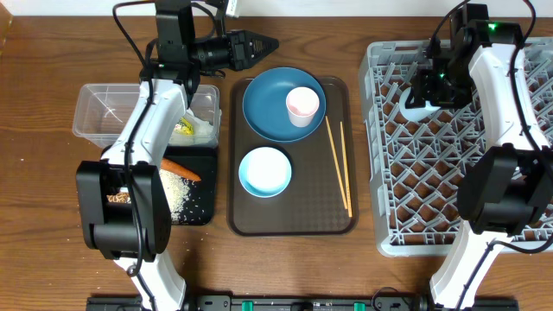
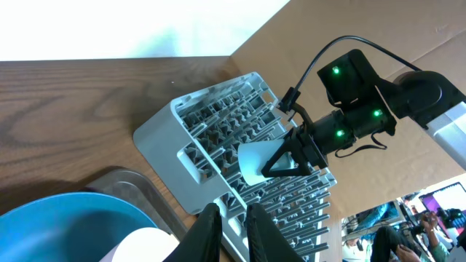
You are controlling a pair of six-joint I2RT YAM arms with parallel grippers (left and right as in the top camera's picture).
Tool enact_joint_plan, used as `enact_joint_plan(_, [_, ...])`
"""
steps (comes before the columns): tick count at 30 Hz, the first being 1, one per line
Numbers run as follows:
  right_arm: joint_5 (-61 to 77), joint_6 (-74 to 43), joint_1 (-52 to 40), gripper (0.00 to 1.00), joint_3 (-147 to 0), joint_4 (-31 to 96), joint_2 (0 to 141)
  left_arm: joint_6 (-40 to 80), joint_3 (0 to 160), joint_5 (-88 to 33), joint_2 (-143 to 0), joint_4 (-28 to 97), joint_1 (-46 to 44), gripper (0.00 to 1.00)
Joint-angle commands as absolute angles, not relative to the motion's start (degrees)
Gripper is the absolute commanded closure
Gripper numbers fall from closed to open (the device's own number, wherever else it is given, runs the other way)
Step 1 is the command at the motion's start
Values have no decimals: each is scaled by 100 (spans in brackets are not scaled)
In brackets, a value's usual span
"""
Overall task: Sort waste into correct bins and load items into the dishwasher rack
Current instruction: 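Lower the blue cup upside down into the rack slots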
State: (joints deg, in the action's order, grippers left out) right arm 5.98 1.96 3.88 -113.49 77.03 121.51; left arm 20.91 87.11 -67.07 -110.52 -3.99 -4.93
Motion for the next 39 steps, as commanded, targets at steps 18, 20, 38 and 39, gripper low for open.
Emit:
enact_joint_plan(18, [84, 242, 486, 80, -10978, 7236, 12202, 2012, 8759, -6630, -11124, -388, -480, 86])
enact_joint_plan(20, [84, 239, 497, 81, -10978, 7172, 12202, 2012, 8759, -6589, -11124, -390, -480, 85])
enact_joint_plan(38, [60, 244, 663, 87, -10982, 7067, 12199, 2014, 8759, -6525, -11124, -388, -480, 86])
enact_joint_plan(39, [43, 244, 683, 87, -10982, 7065, 12199, 2014, 8759, -6525, -11124, -388, -480, 86])
